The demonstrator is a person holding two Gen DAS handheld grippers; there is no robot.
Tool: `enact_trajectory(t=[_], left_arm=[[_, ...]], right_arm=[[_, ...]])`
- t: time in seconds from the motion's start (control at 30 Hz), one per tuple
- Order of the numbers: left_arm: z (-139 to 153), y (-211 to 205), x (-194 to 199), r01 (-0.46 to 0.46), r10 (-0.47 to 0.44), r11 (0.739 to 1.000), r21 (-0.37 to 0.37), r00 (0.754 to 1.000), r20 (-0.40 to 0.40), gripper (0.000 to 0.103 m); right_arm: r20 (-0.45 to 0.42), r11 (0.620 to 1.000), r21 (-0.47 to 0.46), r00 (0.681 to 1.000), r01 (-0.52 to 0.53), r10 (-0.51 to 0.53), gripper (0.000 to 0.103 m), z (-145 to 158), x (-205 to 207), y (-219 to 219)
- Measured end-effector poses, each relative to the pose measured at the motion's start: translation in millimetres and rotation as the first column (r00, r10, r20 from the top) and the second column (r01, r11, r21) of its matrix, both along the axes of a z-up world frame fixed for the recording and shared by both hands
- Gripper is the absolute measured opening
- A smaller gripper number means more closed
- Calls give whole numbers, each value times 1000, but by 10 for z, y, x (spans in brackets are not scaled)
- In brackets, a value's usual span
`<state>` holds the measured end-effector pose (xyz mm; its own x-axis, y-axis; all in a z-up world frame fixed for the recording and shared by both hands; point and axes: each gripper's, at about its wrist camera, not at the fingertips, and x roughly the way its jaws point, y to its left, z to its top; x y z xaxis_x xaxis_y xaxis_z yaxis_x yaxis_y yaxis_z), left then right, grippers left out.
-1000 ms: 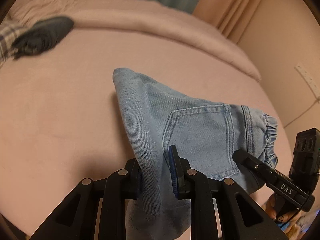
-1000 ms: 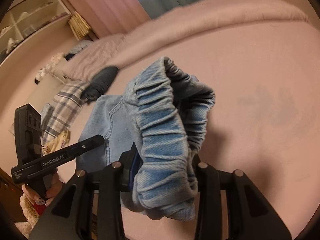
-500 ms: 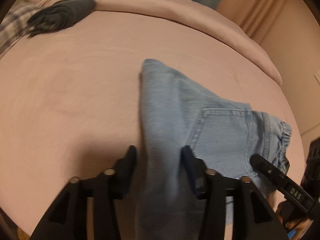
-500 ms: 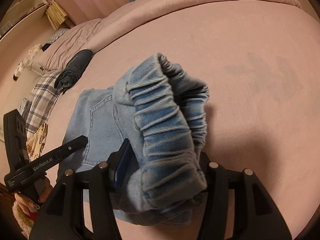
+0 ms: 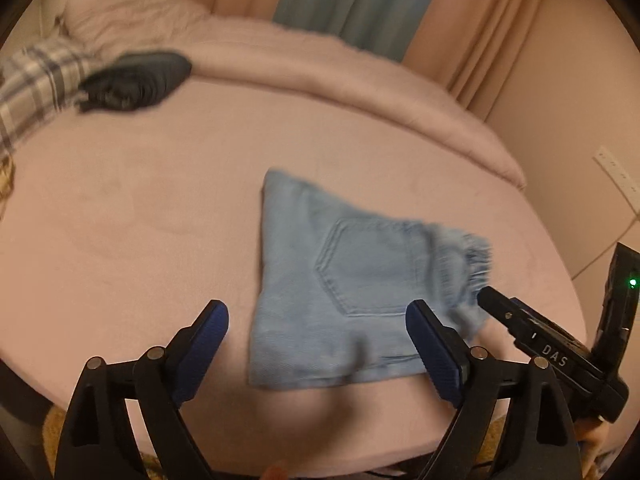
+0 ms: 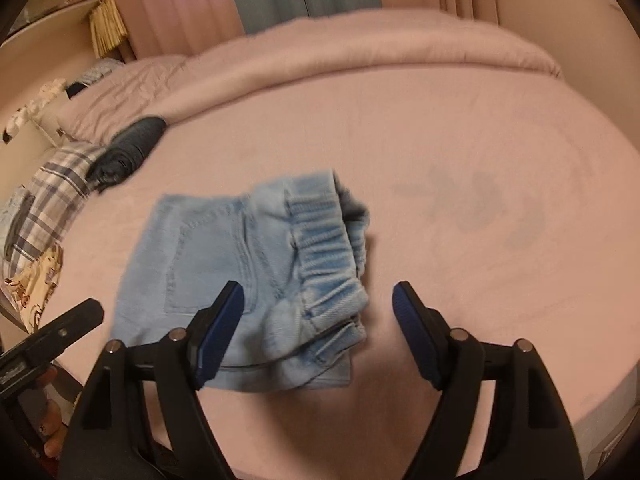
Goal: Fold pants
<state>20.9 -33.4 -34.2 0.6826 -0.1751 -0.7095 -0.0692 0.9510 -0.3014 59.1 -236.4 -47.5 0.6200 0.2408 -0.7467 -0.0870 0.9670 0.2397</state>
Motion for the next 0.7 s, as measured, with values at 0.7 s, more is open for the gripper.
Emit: enact_trajectory(t=[0.7], left_arm=[[287,-134,-346,-53,46,994,96,996,74,97]], right_arm=[[202,999,-50,979,0,10,92,642,-496,169]])
